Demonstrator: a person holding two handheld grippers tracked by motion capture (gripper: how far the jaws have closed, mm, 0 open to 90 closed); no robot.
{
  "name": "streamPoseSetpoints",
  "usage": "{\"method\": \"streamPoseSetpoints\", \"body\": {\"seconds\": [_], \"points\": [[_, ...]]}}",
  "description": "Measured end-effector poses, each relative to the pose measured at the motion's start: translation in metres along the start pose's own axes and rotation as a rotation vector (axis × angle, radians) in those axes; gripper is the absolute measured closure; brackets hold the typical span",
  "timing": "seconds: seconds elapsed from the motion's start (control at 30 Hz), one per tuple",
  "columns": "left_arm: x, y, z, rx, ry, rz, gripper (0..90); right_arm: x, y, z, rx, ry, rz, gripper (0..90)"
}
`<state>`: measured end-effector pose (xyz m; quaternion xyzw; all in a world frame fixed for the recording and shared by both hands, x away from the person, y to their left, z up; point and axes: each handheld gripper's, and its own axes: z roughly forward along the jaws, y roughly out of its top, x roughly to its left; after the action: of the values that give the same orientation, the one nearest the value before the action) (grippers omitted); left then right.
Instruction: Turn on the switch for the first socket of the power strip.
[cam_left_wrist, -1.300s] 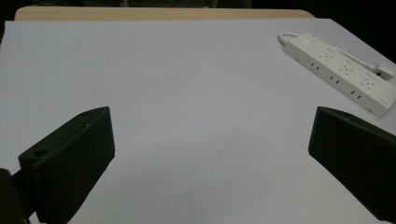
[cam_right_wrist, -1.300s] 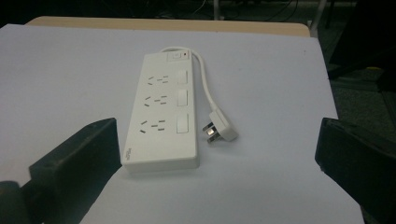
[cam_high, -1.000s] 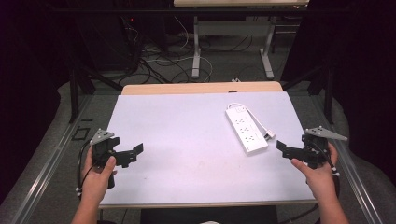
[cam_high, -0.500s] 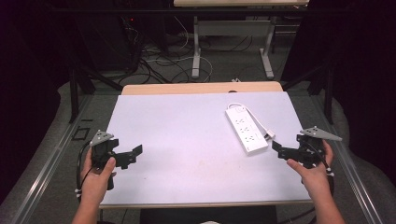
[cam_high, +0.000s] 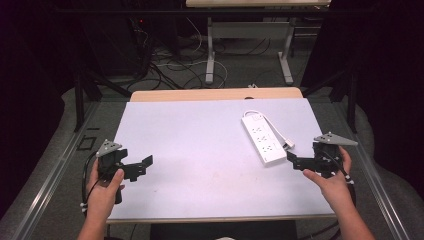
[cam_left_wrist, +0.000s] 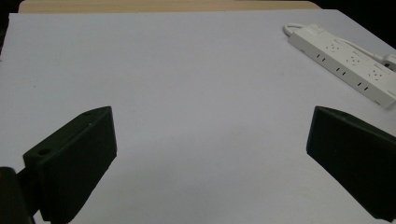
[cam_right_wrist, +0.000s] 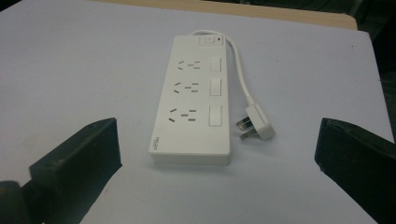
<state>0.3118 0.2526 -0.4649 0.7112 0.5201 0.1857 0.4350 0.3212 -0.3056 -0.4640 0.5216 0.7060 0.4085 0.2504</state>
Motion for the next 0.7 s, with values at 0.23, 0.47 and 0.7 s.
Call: {"method": "streamPoseSetpoints", "body": {"seconds": [0.23, 0.47, 0.7], "points": [[-0.001, -0.001, 0.0, -0.001, 0.002, 0.004, 1.8, -0.002, 0.007, 0.0, 0.032, 0.023, -0.022, 0.0], [-0.002, -0.001, 0.0, 0.005, 0.005, 0.005, 1.8, -0.003, 0.016, -0.001, 0.052, 0.039, -0.023, 0.2], [-0.001, -0.001, 0.0, 0.002, 0.007, 0.005, 1.8, -0.006, 0.024, 0.002, 0.063, 0.038, -0.034, 0.9]]}}
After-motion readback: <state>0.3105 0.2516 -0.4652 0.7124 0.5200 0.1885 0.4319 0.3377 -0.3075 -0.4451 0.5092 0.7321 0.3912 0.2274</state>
